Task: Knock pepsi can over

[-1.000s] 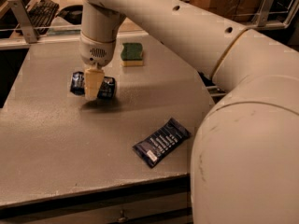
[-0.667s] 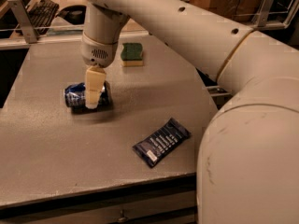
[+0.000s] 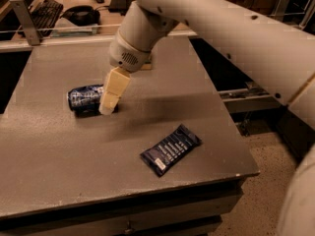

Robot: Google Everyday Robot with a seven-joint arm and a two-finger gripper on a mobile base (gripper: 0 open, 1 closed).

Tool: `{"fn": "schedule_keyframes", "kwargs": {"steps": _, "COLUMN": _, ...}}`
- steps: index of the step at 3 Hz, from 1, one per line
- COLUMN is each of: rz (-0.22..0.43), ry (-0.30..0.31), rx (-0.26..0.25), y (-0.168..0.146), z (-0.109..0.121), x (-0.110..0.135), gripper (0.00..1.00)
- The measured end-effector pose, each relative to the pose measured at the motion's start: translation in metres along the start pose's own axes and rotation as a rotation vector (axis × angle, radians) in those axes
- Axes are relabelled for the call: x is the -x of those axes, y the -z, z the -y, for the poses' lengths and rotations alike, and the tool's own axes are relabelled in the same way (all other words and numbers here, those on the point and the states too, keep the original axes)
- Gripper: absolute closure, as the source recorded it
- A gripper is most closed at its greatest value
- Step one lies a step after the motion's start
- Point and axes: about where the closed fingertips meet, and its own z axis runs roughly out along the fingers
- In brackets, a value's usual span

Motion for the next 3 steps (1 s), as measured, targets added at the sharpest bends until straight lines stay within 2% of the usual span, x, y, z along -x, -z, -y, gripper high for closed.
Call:
{"fn": "schedule_keyframes", "kwargs": {"steps": 1, "rz": 0.187, "ry": -0.044, "rx": -0.094, "y": 0.03, "z": -0.007, "x": -0.015, "gripper": 0.0}}
{"fn": "schedule_keyframes", "kwargs": {"steps": 2, "rz": 0.343, "ry": -0.092, "rx": -0.228, "y": 0.067, "z": 0.001, "x": -0.042, "gripper": 0.0}}
{"fn": "schedule_keyframes", "kwargs": {"steps": 3, "rz": 0.373, "ry": -0.144, "rx": -0.318, "y": 0.101, "z": 0.005, "x": -0.074, "gripper": 0.0}}
